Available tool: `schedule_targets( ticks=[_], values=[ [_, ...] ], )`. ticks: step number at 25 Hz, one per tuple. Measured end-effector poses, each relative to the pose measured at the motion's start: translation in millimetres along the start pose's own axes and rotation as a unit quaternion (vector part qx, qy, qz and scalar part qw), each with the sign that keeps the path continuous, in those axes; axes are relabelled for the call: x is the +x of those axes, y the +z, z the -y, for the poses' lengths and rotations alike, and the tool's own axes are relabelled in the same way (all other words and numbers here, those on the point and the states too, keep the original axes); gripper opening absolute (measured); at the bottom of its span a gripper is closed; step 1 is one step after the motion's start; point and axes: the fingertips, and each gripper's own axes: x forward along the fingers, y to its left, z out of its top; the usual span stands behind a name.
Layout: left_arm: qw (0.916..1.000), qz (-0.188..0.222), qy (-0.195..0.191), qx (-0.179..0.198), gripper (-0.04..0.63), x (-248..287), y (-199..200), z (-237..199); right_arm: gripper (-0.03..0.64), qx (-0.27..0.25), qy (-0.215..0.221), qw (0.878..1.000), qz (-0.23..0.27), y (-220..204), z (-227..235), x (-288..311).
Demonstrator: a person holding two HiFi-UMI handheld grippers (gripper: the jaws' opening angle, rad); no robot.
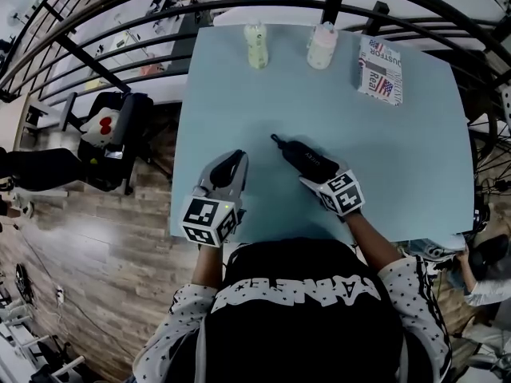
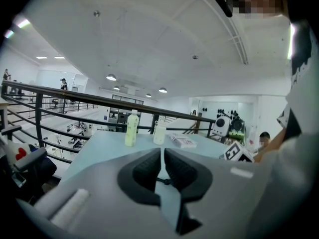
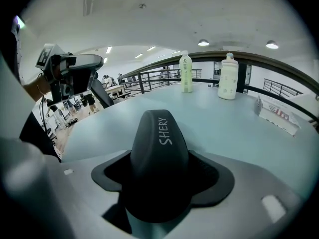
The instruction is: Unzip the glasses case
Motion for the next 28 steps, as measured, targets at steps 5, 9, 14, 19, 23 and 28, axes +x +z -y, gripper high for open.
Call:
schedule_targets(
  ticks=[5,9,14,19,23,28],
  values=[
    [1.0000,-0.002,0.005,-0.008,0.000,1,-3,-4,0.345,0.002,-0.006,1.000,0.004,1,1,-1],
    [0.9999,-0.004,0.009,-0.014,0.000,0,-6,-7,0.344,0.007,-0.011,1.000,0.017,6,2,-7],
    [0.9994,-0.011,-0.001,-0.033,0.000,3,-9,-5,0.342,-0.004,-0.016,0.999,0.036,21,3,-18],
    [0.9977,-0.010,-0.030,-0.061,0.000,8,-12,6,0.342,0.001,-0.020,0.997,0.079,45,1,-32],
    [0.9967,-0.010,-0.049,-0.064,0.000,9,-10,16,0.342,0.000,-0.019,0.993,0.113,67,-4,-50],
    [0.9933,-0.004,-0.089,-0.074,0.000,11,0,34,0.342,-0.014,-0.019,0.988,0.150,89,-10,-69]
  ],
)
